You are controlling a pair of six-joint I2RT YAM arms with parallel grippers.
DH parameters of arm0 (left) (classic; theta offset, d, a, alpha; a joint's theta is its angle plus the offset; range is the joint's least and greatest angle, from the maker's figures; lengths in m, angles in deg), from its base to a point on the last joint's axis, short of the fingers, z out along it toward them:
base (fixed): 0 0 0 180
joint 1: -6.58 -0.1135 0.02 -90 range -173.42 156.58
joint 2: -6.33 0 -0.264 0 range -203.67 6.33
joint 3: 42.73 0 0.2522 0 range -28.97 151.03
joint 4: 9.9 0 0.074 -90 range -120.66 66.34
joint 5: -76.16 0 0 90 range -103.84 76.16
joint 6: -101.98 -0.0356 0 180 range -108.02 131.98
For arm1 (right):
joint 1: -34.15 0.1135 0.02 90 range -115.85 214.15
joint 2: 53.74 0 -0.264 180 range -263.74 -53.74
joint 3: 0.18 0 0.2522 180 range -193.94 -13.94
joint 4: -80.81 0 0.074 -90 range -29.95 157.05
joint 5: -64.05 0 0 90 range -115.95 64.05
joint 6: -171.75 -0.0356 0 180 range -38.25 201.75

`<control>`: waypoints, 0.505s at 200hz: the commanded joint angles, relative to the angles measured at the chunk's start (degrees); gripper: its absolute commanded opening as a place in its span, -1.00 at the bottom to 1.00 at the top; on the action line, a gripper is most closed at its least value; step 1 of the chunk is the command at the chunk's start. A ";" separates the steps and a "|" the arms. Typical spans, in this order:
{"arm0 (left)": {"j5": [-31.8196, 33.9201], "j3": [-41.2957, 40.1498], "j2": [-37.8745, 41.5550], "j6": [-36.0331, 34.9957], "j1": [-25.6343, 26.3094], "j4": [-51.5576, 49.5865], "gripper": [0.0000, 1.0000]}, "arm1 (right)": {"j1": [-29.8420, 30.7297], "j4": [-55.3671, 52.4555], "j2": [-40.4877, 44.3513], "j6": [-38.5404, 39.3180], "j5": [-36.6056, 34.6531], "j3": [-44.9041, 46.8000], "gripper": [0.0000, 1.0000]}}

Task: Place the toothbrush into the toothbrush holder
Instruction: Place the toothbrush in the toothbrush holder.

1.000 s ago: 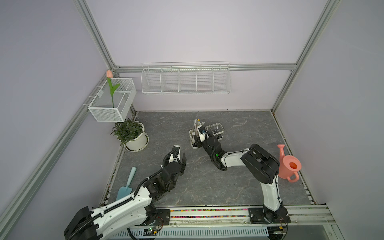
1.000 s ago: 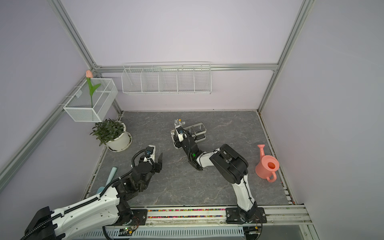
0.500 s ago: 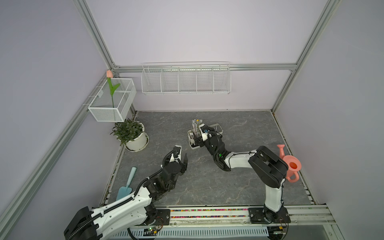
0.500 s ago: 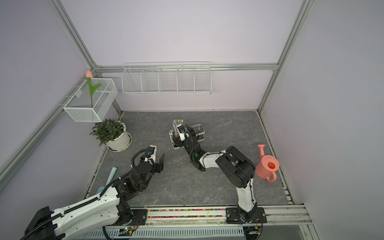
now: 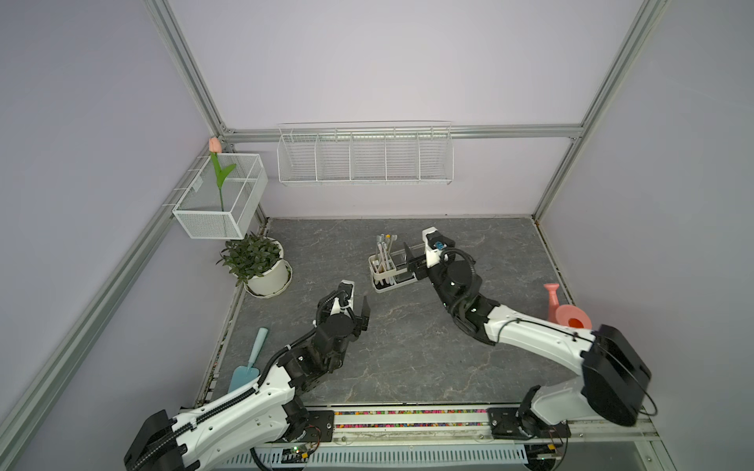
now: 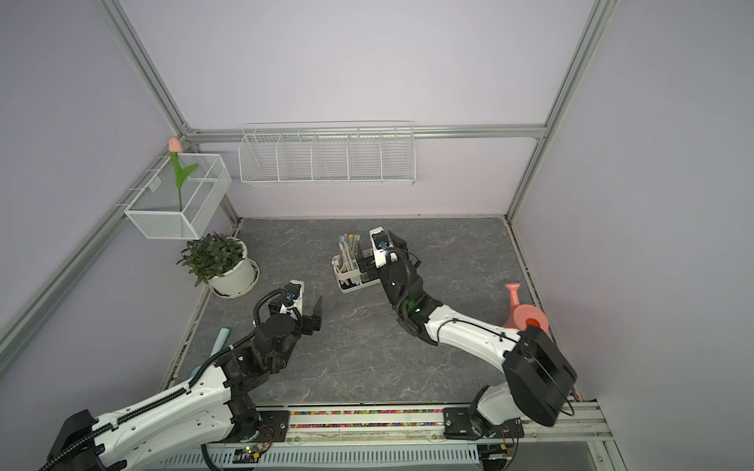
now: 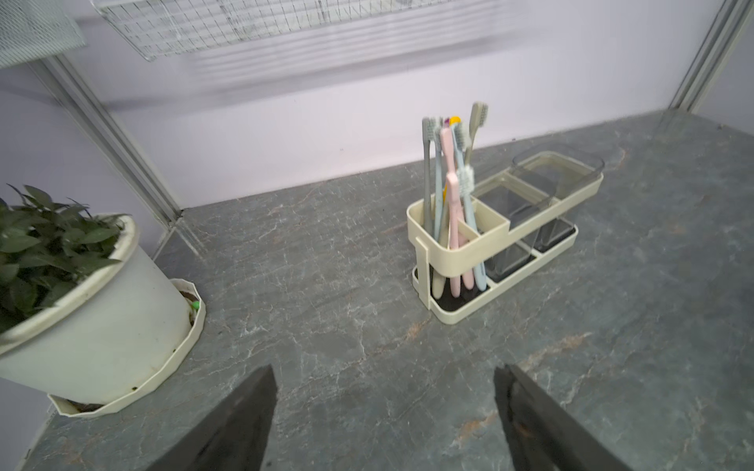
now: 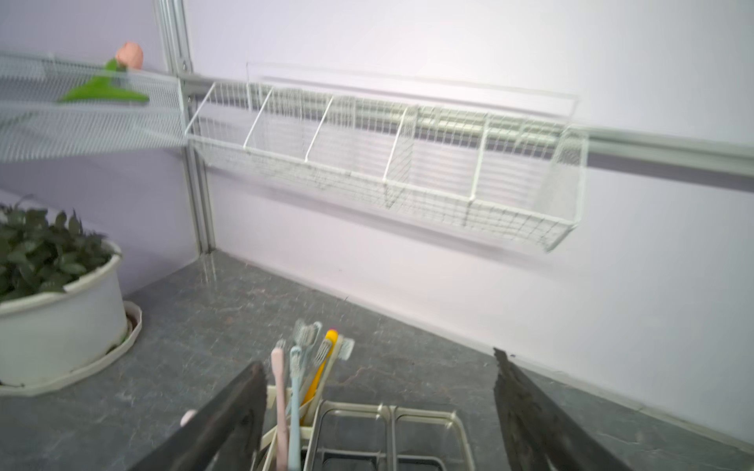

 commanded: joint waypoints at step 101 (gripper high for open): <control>-2.62 -3.75 -4.28 -8.59 -20.52 13.57 0.99 | -10.21 -10.50 36.52 -2.96 -11.85 30.35 0.77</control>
